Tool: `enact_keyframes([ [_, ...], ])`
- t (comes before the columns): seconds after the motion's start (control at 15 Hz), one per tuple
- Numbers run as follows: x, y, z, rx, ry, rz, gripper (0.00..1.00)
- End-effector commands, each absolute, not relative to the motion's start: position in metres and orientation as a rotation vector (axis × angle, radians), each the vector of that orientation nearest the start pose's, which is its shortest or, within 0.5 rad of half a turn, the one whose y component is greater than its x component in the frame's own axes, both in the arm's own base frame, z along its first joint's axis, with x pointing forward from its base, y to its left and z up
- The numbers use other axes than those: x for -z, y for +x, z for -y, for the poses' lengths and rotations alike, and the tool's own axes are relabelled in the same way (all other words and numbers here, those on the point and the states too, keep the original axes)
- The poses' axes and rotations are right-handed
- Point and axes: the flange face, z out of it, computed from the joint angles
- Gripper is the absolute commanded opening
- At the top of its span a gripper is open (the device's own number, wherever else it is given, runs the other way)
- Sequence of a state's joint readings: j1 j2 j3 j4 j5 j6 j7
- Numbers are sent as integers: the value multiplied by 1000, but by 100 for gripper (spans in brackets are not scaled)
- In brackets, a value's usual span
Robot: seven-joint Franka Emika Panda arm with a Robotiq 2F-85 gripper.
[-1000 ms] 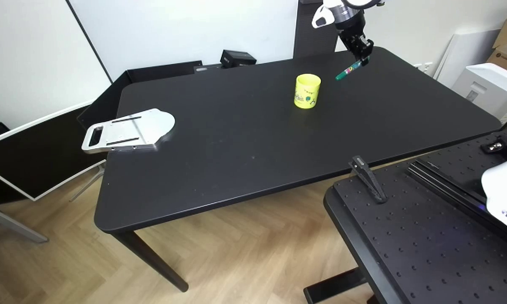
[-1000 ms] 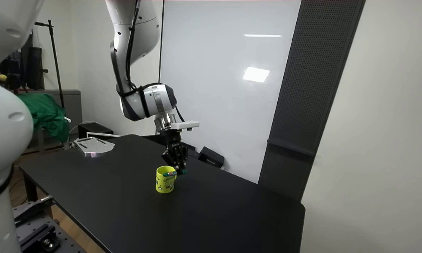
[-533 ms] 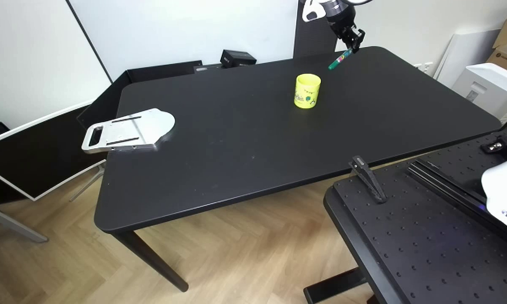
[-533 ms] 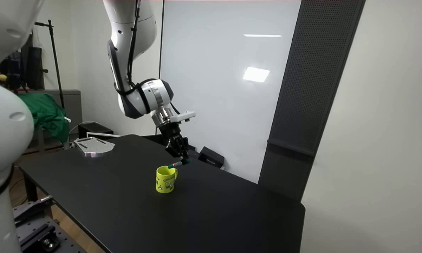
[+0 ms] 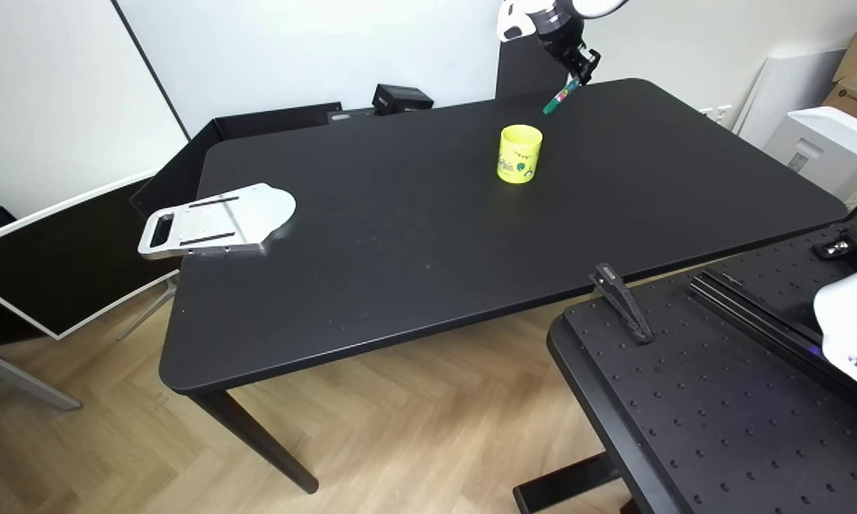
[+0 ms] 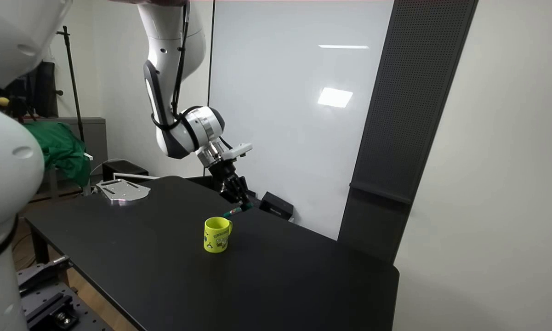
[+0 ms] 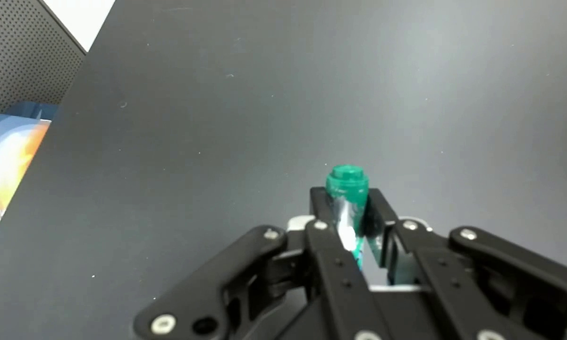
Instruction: Move the marker from the table and put it inside the green cup
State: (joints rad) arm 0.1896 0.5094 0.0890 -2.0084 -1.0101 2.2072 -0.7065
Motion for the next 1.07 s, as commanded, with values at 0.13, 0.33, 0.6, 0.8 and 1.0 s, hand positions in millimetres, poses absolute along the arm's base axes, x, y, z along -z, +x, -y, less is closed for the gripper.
enact_keyframes([
  [0.13, -165, 579, -157, 464, 1559, -1875, 6],
  [0.33, -149, 578, -169, 448, 1520, -1886, 6],
  [0.6, -125, 573, -184, 434, 1491, -1911, 6],
  [0.8, -109, 570, -194, 434, 1483, -1932, 6],
  [1.0, -99, 567, -198, 440, 1498, -1942, 53],
])
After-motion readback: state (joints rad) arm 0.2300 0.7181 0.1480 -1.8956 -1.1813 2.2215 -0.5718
